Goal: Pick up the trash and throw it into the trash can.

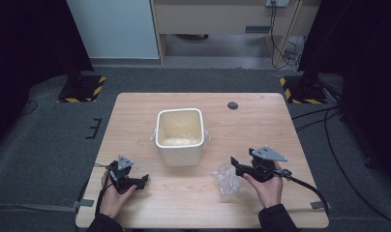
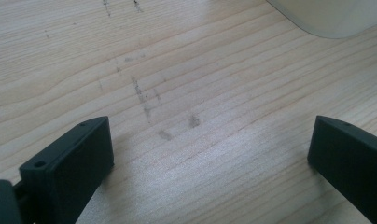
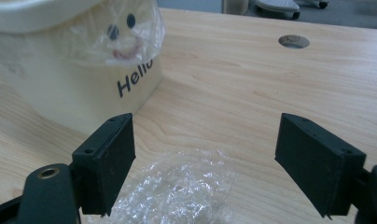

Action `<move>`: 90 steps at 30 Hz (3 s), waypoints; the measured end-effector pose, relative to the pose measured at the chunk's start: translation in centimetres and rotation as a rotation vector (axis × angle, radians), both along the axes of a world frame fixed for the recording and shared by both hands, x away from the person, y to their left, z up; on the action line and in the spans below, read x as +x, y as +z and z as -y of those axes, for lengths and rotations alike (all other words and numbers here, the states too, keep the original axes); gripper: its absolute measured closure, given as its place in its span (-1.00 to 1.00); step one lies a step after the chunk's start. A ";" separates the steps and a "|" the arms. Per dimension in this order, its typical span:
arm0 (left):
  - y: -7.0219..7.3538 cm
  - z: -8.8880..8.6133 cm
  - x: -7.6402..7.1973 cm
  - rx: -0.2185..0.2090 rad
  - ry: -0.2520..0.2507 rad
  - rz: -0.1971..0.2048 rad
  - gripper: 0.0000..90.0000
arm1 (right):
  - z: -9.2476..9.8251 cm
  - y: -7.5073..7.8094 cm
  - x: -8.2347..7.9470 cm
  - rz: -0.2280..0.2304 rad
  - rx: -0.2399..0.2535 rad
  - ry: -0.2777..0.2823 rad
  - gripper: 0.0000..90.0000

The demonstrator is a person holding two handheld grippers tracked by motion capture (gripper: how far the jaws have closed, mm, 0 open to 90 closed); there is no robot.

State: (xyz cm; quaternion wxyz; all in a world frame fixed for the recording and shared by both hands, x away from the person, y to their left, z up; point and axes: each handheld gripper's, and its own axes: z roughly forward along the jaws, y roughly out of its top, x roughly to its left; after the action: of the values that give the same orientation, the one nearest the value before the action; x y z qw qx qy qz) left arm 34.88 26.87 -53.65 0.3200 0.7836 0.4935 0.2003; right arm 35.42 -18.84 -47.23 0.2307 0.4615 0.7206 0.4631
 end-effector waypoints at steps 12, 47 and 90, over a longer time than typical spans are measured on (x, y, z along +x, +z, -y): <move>0.0 0.0 0.0 0.000 0.000 0.000 -1.00 | -1.6 -2.7 0.2 -0.099 -0.080 0.053 -0.57; 0.0 0.0 0.0 0.000 0.000 0.000 -1.00 | -1.0 -1.9 -0.5 -0.077 -0.133 0.090 0.52; 0.0 0.0 0.0 -0.001 0.004 0.000 -1.00 | 3.1 9.4 -0.7 0.261 0.193 0.017 0.54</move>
State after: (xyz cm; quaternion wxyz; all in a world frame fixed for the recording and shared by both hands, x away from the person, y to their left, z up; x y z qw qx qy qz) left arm 34.88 26.83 -53.65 0.3199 0.7825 0.4950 0.2009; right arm 34.70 -21.96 -37.82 0.2728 0.4113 0.6406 0.5883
